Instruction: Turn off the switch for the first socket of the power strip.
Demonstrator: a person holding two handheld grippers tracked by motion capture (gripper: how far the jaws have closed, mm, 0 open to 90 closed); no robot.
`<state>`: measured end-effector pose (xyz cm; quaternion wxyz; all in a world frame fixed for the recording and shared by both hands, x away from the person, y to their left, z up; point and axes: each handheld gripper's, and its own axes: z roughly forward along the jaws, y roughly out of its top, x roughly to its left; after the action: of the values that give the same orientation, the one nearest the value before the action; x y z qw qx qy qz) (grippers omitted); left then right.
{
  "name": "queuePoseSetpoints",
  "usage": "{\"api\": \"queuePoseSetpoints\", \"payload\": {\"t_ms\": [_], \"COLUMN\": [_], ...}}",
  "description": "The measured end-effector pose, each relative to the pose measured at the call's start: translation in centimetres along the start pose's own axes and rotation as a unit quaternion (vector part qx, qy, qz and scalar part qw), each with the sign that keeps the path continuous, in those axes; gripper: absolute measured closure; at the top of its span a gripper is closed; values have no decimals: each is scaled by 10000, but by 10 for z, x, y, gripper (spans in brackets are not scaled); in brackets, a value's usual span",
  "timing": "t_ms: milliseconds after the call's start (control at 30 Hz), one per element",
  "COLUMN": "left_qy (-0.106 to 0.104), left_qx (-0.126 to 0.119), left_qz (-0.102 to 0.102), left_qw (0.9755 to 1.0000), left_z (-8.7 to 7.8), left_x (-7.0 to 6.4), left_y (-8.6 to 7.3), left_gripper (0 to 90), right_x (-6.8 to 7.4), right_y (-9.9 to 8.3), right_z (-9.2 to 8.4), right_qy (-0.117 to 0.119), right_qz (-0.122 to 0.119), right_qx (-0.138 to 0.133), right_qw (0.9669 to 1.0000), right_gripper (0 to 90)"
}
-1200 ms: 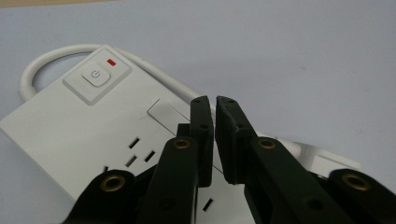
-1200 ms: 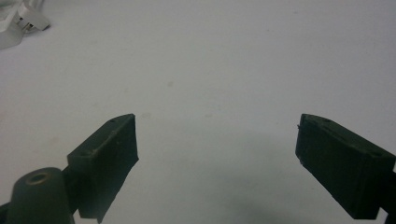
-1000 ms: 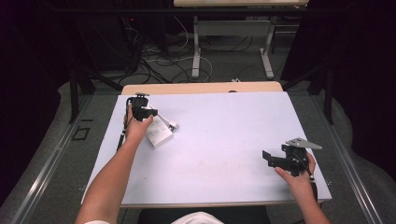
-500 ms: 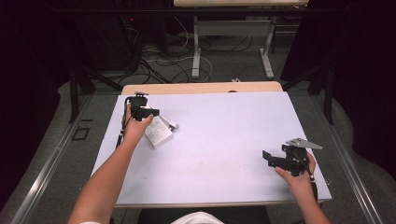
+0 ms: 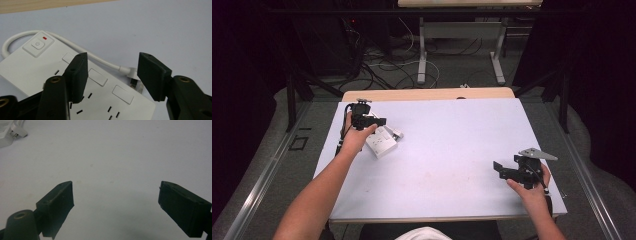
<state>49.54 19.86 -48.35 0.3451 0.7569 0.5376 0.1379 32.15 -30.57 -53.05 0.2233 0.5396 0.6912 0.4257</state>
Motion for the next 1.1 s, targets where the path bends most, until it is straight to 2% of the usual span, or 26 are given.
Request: {"api": "queuePoseSetpoints", "payload": {"t_ms": [200,333,467,500,600,633,767,900,1100], "left_qy": [-86,-86,-29,-5,-4,-18,-43,-94,-328], "left_qx": [39,40,26,0,11,81,72,81,96], "left_qz": [131,316,594,608,870,869,1057,1110,1167], "left_qw": [9999,9995,9982,9981,9962,9962,9944,9937,9926], "left_z": [-6,-9,-12,-13,-16,-19,-22,-26,-31], "left_x": [-5,-10,-16,-18,-23,-25,-32,-40,-49], "left_y": [-2,-4,-6,-6,-8,-8,-12,-16,-25], "left_gripper": [302,269,226,218,210,205,204,199,198], "right_x": [0,0,0,0,0,0,0,0,1], "right_y": [0,0,0,0,0,0,0,0,0], "right_z": [0,0,0,0,0,0,0,0,-1], "right_qy": [7,5,2,-2,-5,0,1,1,3], "right_qz": [-13,-38,-39,-28,-30,-15,-17,-52,-53], "right_qx": [-4,-13,-12,-6,-6,-8,-11,-14,-24], "right_qw": [10000,10000,10000,10000,10000,10000,10000,10000,10000], "right_gripper": [120,120,120,120,120,120,120,120,120]}}
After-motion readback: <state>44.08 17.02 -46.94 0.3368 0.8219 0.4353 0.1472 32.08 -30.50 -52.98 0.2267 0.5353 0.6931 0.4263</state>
